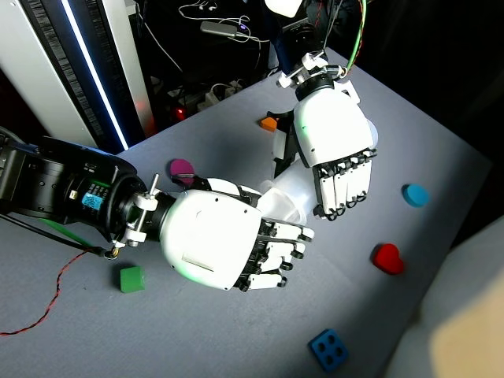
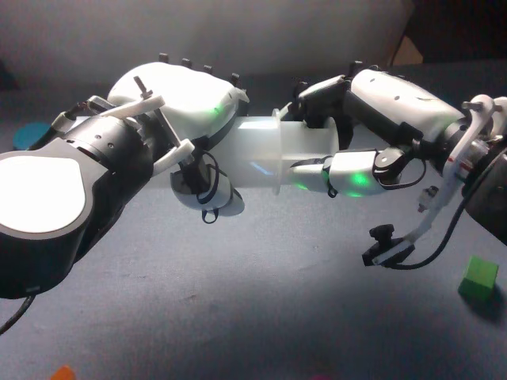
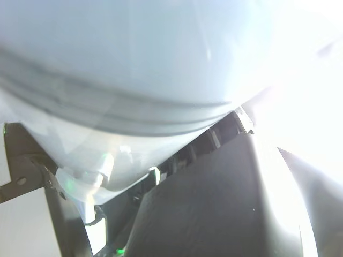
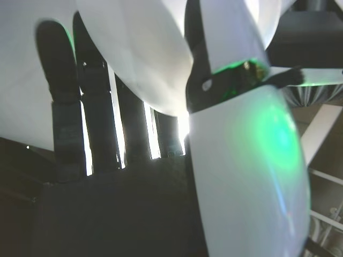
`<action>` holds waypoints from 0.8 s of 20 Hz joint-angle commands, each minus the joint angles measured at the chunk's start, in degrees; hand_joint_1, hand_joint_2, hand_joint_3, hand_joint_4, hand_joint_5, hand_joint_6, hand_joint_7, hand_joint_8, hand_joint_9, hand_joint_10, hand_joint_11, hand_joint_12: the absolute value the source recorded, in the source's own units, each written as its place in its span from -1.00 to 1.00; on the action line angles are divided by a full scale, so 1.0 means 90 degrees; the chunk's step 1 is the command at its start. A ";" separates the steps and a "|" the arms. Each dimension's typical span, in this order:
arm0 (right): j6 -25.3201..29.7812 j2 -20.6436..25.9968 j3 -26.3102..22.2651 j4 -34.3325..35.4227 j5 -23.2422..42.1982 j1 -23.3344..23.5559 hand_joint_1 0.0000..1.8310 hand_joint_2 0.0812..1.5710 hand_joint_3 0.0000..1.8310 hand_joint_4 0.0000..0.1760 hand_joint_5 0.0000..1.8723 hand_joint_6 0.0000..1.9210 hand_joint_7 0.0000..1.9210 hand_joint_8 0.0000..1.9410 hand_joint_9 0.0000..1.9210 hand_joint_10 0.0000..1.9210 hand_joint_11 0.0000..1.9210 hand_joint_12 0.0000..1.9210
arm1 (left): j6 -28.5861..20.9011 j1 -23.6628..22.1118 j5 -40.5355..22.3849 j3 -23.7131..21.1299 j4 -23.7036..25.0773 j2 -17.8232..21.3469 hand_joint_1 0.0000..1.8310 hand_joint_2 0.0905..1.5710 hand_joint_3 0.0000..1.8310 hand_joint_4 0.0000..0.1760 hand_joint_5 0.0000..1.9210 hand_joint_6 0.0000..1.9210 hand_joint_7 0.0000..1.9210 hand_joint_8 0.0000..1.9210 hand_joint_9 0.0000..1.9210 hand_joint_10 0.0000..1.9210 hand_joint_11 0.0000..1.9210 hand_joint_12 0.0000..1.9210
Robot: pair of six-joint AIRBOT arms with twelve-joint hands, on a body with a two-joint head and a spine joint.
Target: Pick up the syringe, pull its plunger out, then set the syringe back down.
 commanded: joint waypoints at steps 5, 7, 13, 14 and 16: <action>0.0026 0.0157 -0.0105 -0.0065 0.0755 -0.0005 0.50 0.41 -1.00 -1.00 -0.12 0.13 0.03 -0.01 -0.05 0.34 -0.06 0.37 | -0.0011 -0.0098 0.0493 0.0018 0.0484 0.0074 0.47 0.50 -1.00 -1.00 -0.18 0.30 -0.19 0.30 -0.20 0.49 -0.31 0.39; 0.0026 0.0246 -0.0239 -0.0039 0.0837 -0.0022 0.50 0.39 -1.00 -1.00 -0.09 0.10 0.06 -0.06 -0.03 0.32 -0.04 0.36 | -0.0011 -0.0098 0.0493 0.0016 0.0484 0.0074 0.47 0.50 -1.00 -1.00 -0.20 0.30 -0.18 0.31 -0.19 0.49 -0.33 0.39; -0.0041 0.0593 -0.0492 0.0353 0.1022 0.0028 0.50 0.40 -1.00 -1.00 -0.10 0.11 0.04 -0.03 -0.03 0.32 -0.04 0.35 | -0.0011 -0.0095 0.0495 0.0029 0.0484 0.0074 0.47 0.50 -1.00 -1.00 -0.21 0.29 -0.18 0.32 -0.20 0.51 -0.31 0.39; -0.0032 0.0668 -0.0507 0.0360 0.1026 0.0022 0.50 0.40 -1.00 -1.00 -0.10 0.11 0.04 -0.03 -0.03 0.32 -0.03 0.35 | -0.0011 -0.0095 0.0495 0.0033 0.0484 0.0074 0.47 0.50 -1.00 -1.00 -0.21 0.29 -0.18 0.32 -0.21 0.52 -0.32 0.39; -0.0012 0.0784 -0.0533 0.0377 0.1029 0.0003 0.50 0.40 -1.00 -1.00 -0.11 0.11 0.04 -0.03 -0.03 0.32 -0.03 0.35 | -0.0011 -0.0097 0.0496 0.0034 0.0484 0.0074 0.47 0.50 -1.00 -1.00 -0.21 0.29 -0.18 0.32 -0.21 0.52 -0.32 0.39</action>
